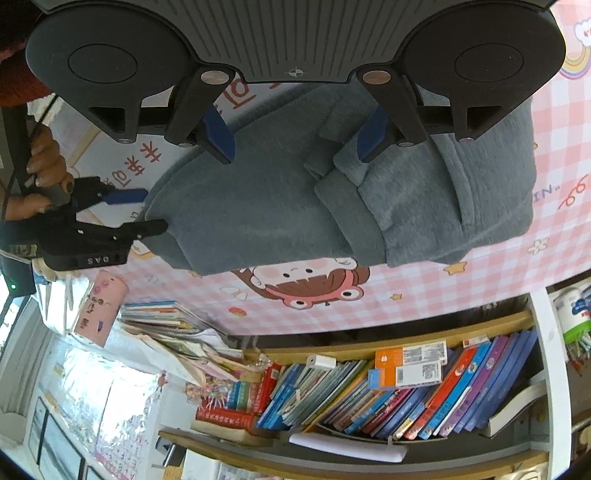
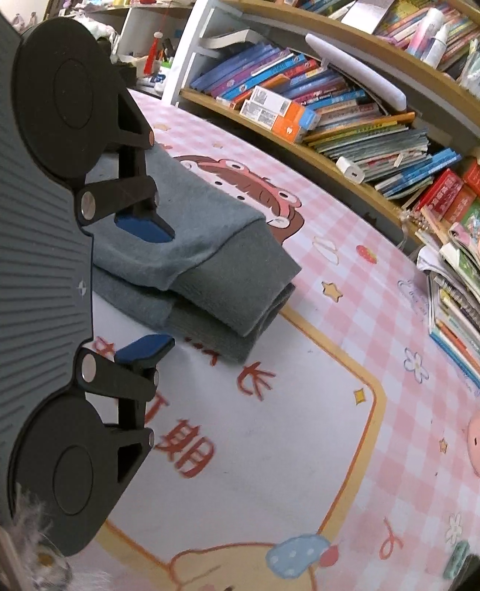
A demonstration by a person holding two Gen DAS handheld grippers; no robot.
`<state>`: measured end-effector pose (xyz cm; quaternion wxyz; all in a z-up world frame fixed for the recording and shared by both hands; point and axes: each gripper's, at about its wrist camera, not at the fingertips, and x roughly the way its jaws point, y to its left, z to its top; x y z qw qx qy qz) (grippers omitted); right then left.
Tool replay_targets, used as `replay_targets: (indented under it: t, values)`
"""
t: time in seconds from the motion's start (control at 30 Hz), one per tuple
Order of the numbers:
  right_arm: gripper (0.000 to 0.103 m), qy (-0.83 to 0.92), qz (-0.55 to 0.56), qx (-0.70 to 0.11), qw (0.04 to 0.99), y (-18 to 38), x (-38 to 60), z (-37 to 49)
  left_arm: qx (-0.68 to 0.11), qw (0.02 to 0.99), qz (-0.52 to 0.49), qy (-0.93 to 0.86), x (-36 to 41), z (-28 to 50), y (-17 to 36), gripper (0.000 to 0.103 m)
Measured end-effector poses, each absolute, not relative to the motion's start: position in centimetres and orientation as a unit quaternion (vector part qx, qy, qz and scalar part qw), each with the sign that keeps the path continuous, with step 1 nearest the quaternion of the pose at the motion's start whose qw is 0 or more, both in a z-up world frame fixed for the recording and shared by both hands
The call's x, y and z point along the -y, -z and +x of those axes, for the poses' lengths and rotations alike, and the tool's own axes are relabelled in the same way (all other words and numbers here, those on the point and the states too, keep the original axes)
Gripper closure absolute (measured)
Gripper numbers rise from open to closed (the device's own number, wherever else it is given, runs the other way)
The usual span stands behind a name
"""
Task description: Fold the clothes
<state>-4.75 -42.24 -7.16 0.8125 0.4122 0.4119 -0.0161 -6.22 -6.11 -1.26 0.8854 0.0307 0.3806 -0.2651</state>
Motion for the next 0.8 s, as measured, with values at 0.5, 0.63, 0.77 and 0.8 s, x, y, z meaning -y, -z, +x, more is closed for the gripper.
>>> replay_targets:
  t: [0.5,0.63,0.77,0.8]
  values:
    - [0.083,-0.075,0.388,-0.348,0.85,6.0,42.5,-3.2,-0.395,0.885,0.04,0.243,8.4,-6.9,1.2,0.028]
    - [0.077,-0.049,0.419,-0.383,0.821,7.8,43.6,-2.5,-0.395,0.888,0.037,0.232,8.3,-7.2,1.1,0.028]
    - [0.06,-0.049,0.449,-0.389,0.803,8.8,43.9,-2.1,-0.396,0.89,0.034,0.222,8.3,-7.5,1.1,0.028]
    - [0.06,-0.049,0.456,-0.392,0.798,9.1,44.0,-1.9,-0.396,0.89,0.034,0.221,8.2,-7.5,1.1,0.028]
